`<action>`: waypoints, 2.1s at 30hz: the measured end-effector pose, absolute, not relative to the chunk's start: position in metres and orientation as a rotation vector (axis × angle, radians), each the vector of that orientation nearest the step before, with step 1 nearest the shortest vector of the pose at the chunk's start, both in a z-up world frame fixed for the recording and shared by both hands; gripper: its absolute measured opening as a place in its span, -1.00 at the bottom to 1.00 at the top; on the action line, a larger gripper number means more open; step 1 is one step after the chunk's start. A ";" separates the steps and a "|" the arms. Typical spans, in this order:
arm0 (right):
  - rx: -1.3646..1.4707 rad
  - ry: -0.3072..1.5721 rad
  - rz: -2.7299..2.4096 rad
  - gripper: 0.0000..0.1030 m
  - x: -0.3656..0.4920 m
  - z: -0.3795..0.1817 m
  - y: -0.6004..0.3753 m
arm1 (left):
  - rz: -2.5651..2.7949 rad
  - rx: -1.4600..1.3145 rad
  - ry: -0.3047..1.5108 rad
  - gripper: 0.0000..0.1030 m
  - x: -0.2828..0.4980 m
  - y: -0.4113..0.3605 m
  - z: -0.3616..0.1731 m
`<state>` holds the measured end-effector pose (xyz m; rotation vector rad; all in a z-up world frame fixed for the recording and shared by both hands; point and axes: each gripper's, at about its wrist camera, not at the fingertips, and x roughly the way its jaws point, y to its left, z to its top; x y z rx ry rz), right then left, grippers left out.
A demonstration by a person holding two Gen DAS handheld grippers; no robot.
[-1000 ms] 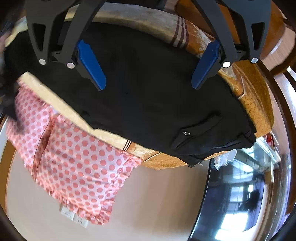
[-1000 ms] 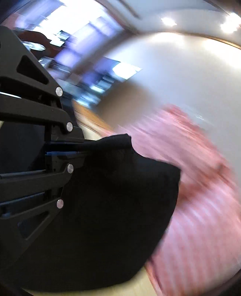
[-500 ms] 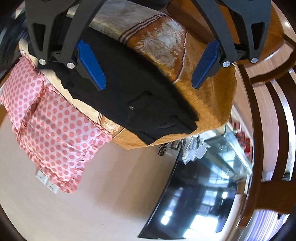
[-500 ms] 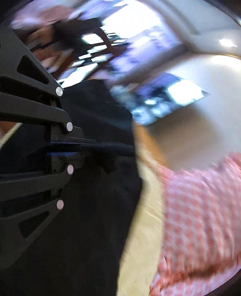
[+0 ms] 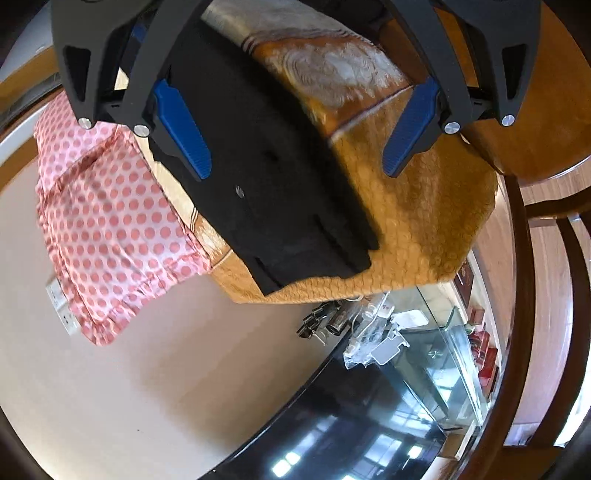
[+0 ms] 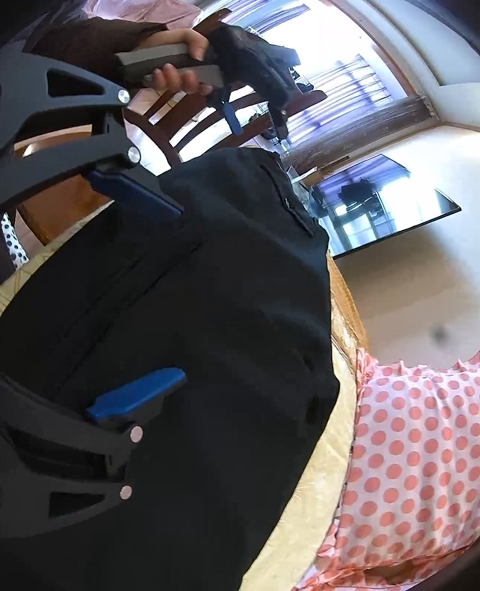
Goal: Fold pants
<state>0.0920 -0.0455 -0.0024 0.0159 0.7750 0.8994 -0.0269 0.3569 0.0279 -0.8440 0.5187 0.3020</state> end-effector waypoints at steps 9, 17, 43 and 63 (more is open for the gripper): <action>0.040 0.772 0.909 0.60 0.091 0.003 -0.051 | 0.287 -0.891 0.586 0.84 0.001 0.376 0.025; 0.045 0.754 0.909 0.61 0.088 0.002 -0.052 | 0.253 -0.904 0.623 0.85 0.018 0.381 0.022; 0.187 0.564 0.835 0.65 0.045 0.035 -0.161 | 0.166 -0.544 0.442 -0.85 0.042 0.271 0.108; 0.480 0.527 0.232 0.68 0.020 0.008 -0.367 | -0.672 0.035 0.745 -0.85 0.073 -0.102 0.053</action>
